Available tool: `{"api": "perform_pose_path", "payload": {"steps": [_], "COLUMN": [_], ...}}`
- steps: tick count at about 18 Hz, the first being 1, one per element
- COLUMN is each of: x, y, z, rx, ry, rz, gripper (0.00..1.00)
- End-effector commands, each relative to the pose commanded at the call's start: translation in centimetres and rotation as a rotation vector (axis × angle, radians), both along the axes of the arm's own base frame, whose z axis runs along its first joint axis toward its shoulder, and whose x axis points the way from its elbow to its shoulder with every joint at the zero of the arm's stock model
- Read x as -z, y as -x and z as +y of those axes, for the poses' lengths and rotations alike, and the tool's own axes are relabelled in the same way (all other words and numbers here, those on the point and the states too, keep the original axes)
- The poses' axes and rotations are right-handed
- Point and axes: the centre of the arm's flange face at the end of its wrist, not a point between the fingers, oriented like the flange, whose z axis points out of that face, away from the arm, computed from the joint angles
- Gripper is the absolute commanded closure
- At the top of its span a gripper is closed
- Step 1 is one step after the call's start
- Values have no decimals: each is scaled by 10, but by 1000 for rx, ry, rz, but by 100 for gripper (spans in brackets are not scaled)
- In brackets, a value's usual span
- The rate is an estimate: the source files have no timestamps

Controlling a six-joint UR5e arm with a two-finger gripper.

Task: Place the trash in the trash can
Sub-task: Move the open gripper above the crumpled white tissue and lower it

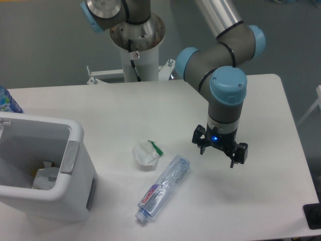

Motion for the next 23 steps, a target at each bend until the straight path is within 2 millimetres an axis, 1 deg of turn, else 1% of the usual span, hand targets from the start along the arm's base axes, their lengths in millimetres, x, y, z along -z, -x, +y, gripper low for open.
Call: {"api": "perform_pose_path", "payload": {"steps": [3,6,8,10,11,13,16,18,20,23], "x": [1,3,17,25,29,32,27,32,38,40], "y": [-2,-21,-43,-67,-82,-111,-142,-158,-170,-175], "z": [0,-5,-9,-18,-16,-12,-9,-14,-18,-15], "rx": [2,7,24,36,53,86,123,137,145,152], "ry": [0,7,21,19,14,16,0,-20,-46,-56], "rz": [-3,-18,-48,-47,-42,-44,-52,-88,-127,-142], "gripper": [0,0,0,0,0,0,0,0,0,0]}}
